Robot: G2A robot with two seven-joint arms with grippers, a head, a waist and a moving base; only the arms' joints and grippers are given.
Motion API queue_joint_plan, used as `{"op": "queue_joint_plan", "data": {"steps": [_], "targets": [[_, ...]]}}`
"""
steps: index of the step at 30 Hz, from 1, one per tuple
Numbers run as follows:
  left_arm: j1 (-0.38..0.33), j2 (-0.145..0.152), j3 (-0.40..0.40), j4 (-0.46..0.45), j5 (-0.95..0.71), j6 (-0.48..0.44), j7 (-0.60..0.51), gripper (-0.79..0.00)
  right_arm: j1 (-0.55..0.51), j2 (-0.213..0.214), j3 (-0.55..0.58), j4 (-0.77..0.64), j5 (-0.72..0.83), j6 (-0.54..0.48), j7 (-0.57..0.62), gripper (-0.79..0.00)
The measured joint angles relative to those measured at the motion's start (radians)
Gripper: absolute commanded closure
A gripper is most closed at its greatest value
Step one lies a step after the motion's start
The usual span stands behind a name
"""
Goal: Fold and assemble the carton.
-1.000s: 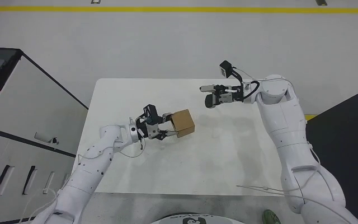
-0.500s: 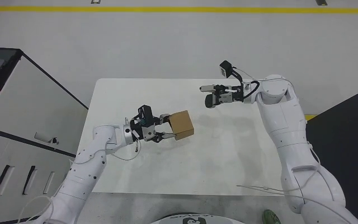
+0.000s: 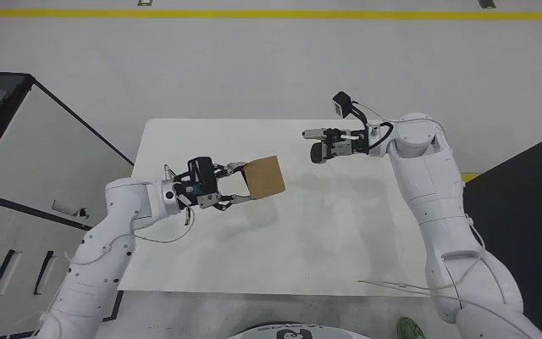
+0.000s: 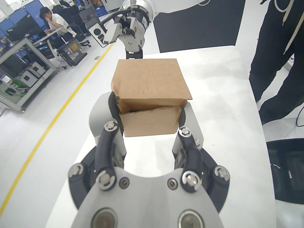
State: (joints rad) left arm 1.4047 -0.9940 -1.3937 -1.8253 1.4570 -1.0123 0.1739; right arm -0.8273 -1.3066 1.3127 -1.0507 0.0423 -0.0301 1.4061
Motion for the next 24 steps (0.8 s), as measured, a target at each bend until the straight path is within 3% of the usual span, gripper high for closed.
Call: {"op": "queue_joint_plan", "data": {"steps": [6, 16, 24], "targets": [[0.030, 0.052, -0.057, -0.113, -0.055, 0.000, -0.059, 0.000, 0.000, 0.000, 0.000, 0.000, 0.000, 0.000, 0.000, -0.785], [0.029, 0.051, -0.057, -0.120, -0.056, 0.008, -0.057, 0.000, 0.000, 0.000, 0.000, 0.000, 0.000, 0.000, 0.000, -0.785], [0.010, 0.073, -0.155, -0.291, -0.070, 0.000, -0.061, 0.000, 0.000, 0.000, 0.000, 0.000, 0.000, 0.000, 0.000, -0.785]]}}
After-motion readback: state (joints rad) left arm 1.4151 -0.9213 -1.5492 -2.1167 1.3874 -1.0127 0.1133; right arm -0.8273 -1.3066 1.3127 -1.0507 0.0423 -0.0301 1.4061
